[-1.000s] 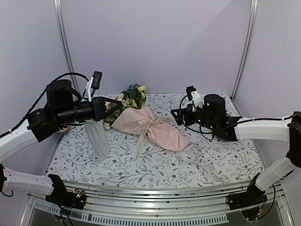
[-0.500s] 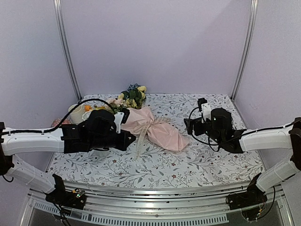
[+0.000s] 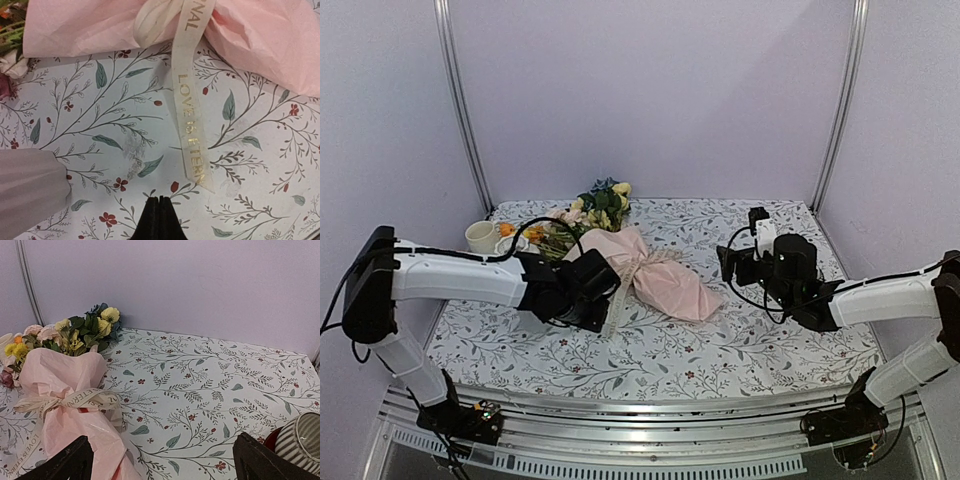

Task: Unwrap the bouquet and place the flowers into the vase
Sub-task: Move the vase to the corner of the board.

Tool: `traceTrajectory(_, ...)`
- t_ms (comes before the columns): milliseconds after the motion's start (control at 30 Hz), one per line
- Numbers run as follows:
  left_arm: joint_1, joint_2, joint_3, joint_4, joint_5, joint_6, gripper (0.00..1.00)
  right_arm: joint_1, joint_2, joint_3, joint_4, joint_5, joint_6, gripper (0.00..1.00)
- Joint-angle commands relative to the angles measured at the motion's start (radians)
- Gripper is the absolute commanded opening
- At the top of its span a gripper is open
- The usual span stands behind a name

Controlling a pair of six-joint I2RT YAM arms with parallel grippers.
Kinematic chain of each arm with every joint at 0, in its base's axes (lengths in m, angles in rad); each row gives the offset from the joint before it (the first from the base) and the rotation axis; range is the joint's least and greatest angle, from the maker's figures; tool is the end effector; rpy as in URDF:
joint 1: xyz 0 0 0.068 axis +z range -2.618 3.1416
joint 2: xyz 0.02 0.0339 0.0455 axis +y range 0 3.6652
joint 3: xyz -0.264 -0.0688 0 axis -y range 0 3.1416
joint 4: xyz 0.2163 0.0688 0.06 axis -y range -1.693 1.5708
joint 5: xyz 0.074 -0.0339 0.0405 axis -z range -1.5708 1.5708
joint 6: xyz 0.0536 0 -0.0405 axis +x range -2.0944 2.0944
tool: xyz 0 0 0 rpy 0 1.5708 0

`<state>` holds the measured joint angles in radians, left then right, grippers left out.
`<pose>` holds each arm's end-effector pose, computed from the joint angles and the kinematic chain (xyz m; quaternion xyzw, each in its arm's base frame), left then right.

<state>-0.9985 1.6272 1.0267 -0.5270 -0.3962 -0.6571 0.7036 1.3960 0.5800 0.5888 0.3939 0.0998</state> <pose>0.1800 -0.2412 0.1928 0.1198 0.9499 -0.0288 0.2872 0.2316 0.1695 0.2292 -0.1119 0.7691 0.0977 0.6217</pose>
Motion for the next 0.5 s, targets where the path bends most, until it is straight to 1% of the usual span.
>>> traceTrajectory(0,-0.007,0.117,0.124,-0.217,-0.101,-0.027,0.00,-0.005,0.001,-0.008,0.034,0.024,-0.008,1.00)
traceTrajectory(100,-0.003,0.187,0.166,-0.268,-0.130,-0.026,0.00,-0.006,0.006,-0.007,0.036,0.028,-0.009,1.00)
traceTrajectory(167,0.005,0.214,0.178,-0.281,-0.124,-0.025,0.00,-0.005,0.008,-0.007,0.037,0.029,-0.011,1.00)
traceTrajectory(333,0.024,0.231,0.176,-0.286,-0.115,-0.023,0.00,-0.006,0.014,-0.009,0.044,0.023,-0.010,1.00)
traceTrajectory(467,0.029,0.266,0.193,-0.320,-0.131,-0.029,0.00,-0.006,0.019,-0.007,0.048,0.018,-0.011,1.00)
